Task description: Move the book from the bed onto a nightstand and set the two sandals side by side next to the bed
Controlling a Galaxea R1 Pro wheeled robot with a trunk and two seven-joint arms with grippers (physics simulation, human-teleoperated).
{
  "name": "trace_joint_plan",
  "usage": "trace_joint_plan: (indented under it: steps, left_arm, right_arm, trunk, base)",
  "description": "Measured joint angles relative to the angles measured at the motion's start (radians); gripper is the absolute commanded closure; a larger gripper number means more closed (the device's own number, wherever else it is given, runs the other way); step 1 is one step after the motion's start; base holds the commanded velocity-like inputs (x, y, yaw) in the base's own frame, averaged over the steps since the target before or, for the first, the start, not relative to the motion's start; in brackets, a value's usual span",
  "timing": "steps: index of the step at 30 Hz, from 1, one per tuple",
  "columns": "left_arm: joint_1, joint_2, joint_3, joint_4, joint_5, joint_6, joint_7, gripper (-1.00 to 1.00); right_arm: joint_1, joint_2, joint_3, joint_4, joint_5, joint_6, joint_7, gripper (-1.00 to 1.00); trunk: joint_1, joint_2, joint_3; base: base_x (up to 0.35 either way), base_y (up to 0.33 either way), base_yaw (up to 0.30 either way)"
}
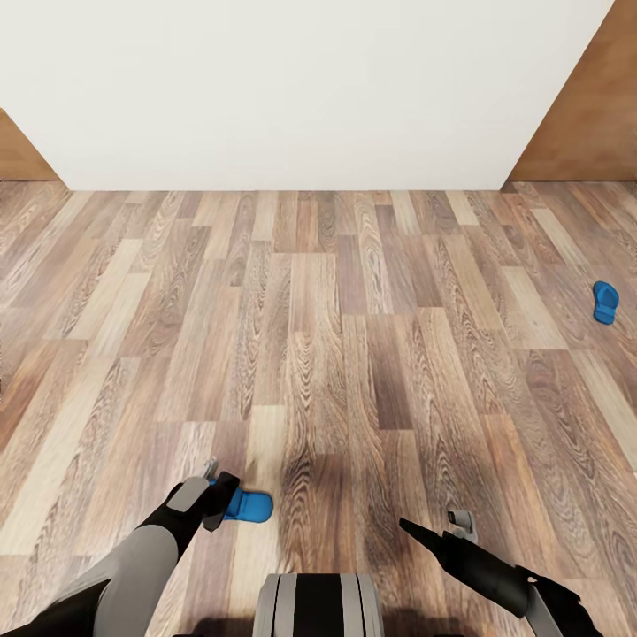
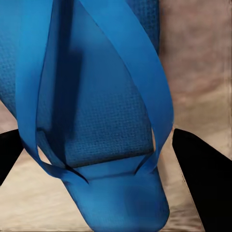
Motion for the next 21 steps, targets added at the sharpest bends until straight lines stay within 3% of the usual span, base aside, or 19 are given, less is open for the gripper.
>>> trace_joint_plan:
  steps: [10,14,15,21]
  left_arm:
    - [0.0,0.008,-0.001,-0.006,-0.001,0.067,0.002,1.0]
    - [0.0,0.013,-0.003,-0.042,-0.003,0.122,0.005,1.0]
    - [0.0,0.028,-0.004,-0.066,-0.007,0.171,0.006,1.0]
    - [0.0,0.065,-0.01,-0.1,-0.008,0.238,0.007,1.0]
  right_arm:
    - [0.0,0.0,-0.001,0.01,0.003,-0.001,-0.008,-1.0]
    - [0.0,-0.002,-0.003,0.037,0.003,-0.001,-0.048,-1.0]
    - [0.0,-0.002,-0.011,0.073,0.0,-0.002,-0.075,-1.0]
    - [0.0,-0.002,-0.057,0.114,-0.005,-0.001,-0.118,-1.0]
  trunk:
    - [-0.005,0.002,0.039]
    - [-0.006,0.003,0.054]
    - [-0.007,0.004,0.058]
    - [-0.009,0.005,0.081]
  base:
    - [0.0,0.0,0.0]
    - [0.0,0.0,0.0]
    - [0.0,0.0,0.0]
    - [0.0,0.0,0.0]
